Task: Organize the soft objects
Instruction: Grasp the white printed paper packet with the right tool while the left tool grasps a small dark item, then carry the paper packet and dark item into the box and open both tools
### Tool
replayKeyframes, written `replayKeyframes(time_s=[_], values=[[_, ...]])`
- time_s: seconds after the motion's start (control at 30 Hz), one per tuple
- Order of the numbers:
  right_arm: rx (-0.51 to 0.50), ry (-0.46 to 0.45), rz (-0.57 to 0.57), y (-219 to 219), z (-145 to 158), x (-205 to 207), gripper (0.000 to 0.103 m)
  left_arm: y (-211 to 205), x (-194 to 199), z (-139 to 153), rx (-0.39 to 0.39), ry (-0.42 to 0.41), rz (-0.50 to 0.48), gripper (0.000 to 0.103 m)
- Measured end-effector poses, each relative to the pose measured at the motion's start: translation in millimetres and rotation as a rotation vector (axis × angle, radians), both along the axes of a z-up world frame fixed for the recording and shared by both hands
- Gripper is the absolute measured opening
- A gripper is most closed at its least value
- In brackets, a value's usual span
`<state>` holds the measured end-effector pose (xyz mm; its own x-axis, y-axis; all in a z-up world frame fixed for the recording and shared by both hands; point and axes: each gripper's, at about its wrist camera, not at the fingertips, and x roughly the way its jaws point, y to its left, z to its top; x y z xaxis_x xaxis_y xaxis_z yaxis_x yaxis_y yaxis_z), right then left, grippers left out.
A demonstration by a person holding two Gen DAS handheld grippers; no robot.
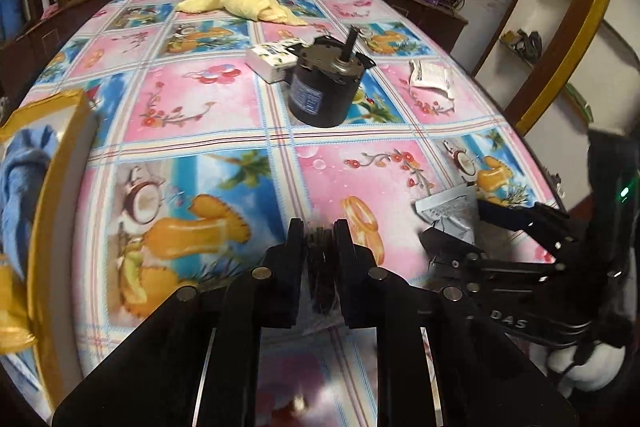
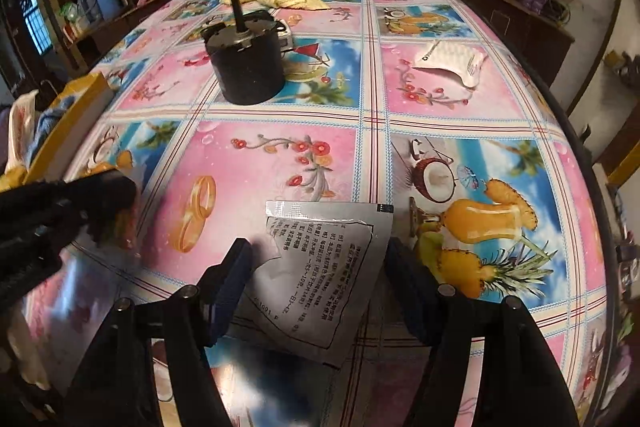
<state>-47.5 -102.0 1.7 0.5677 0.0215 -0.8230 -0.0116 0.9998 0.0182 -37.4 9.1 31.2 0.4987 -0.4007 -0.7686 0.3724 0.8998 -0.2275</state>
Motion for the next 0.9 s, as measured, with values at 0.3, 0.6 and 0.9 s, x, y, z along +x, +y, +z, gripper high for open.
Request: replayKeyframes(time_s=[0.3,0.6,0.9], values=[[0.225,-0.003,0.054,-1.7,6.9,-16.5,0.046,60.4,-37.2,31.5,-0.153,-0.033,0.056,0.014],[0.26,-0.074,0.121,24.2,38.4,-31.9,0.046,160.6,-70.0,62.3,-0.173,-0.137,0.254,0.014],[0.318,-0.084,0.264,90.6,63.4,-24.7,0.046,239.3,-76.1,46.4,-0.088,-0.169,0.482,0.014]])
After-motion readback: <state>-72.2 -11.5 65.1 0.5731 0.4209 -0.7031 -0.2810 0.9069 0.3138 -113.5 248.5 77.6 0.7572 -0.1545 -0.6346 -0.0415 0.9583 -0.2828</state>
